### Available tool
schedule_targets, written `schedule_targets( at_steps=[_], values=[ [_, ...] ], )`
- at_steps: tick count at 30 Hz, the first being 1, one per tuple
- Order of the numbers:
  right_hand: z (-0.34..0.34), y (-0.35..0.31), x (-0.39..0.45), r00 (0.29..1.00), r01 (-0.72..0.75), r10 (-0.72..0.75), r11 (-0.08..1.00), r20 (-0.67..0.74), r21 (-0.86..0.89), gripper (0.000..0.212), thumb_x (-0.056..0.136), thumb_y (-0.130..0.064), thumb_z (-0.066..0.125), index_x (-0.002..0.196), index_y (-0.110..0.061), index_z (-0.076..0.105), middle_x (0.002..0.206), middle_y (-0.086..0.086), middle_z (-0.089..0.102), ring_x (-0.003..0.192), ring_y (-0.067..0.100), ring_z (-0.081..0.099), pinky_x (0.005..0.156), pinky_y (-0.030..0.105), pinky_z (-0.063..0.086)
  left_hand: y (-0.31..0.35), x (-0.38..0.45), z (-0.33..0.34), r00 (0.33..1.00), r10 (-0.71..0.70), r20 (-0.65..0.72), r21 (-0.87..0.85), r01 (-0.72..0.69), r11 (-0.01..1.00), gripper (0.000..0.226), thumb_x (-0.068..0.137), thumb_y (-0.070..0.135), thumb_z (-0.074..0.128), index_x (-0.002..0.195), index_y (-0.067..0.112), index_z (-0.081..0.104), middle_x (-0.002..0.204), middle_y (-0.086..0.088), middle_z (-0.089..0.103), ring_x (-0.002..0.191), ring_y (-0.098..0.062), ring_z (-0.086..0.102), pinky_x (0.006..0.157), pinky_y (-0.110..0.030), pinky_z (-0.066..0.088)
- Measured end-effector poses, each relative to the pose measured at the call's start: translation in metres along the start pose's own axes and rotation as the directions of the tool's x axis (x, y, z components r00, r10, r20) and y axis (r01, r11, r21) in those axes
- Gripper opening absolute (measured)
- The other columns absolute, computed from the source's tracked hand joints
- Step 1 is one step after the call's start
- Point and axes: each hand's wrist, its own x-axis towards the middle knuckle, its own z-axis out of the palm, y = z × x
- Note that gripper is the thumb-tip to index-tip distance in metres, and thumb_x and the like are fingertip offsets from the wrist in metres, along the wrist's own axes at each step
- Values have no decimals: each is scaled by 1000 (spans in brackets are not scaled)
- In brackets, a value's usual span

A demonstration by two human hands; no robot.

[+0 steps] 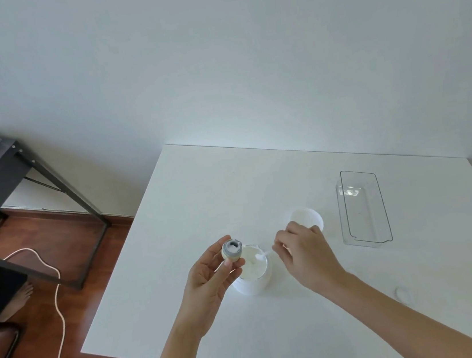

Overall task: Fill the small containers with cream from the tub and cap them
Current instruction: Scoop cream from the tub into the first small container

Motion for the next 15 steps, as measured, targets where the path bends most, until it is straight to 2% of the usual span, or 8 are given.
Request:
schedule_targets(
  at_steps=[4, 6, 8, 10, 12, 15],
  values=[
    [17, -11, 13, 991, 125, -106, 956, 86, -267, 10, 78, -14, 70, 71, -18, 63, 72, -1, 56, 61, 20, 55, 65, 31, 42, 0, -2, 0, 1000, -2, 4, 48, 2, 999, 43, 89, 10, 73, 131, 15, 63, 128, -6, 71, 102, -20, 70, 102, -35, 53],
    [25, -15, 19, 980, 152, -100, 931, 171, -331, 9, 82, -10, 61, 80, -19, 62, 82, -1, 55, 71, 21, 53, 70, 30, 35, 1, -2, 1, 1000, 9, -3, 83, -9, 997, 45, 84, 15, 77, 128, 16, 65, 123, -3, 73, 101, -19, 70, 101, -36, 53],
    [34, -15, 24, 967, 179, -108, 931, 230, -318, 15, 87, -6, 49, 88, -17, 59, 91, 2, 51, 79, 23, 49, 73, 31, 25, 1, -3, 2, 1000, 18, -4, 102, -17, 995, 52, 76, 24, 78, 126, 16, 65, 120, -1, 74, 102, -18, 70, 101, -36, 52],
    [38, -16, 26, 963, 172, -94, 935, 251, -310, 14, 88, -6, 47, 87, -15, 58, 91, 3, 49, 77, 23, 44, 72, 31, 21, 2, -4, 2, 1000, 23, -12, 114, -22, 993, 55, 73, 27, 79, 126, 16, 65, 119, 0, 74, 103, -17, 70, 101, -36, 52],
    [40, -17, 27, 963, 123, -54, 960, 264, -251, 13, 92, -11, 48, 86, -15, 59, 91, 4, 51, 76, 24, 45, 71, 31, 23, 1, -4, 1, 999, 29, -20, 123, -26, 992, 56, 73, 29, 79, 126, 17, 65, 119, 1, 74, 103, -17, 70, 101, -36, 52],
    [38, -15, 27, 964, -44, 65, 995, 258, -89, 18, 96, -20, 46, 87, -15, 61, 91, 1, 52, 81, 23, 52, 73, 32, 30, 2, -5, 0, 999, 42, -33, 131, -38, 991, 55, 73, 31, 79, 125, 21, 65, 121, 1, 73, 101, -20, 69, 103, -40, 50]
  ],
)
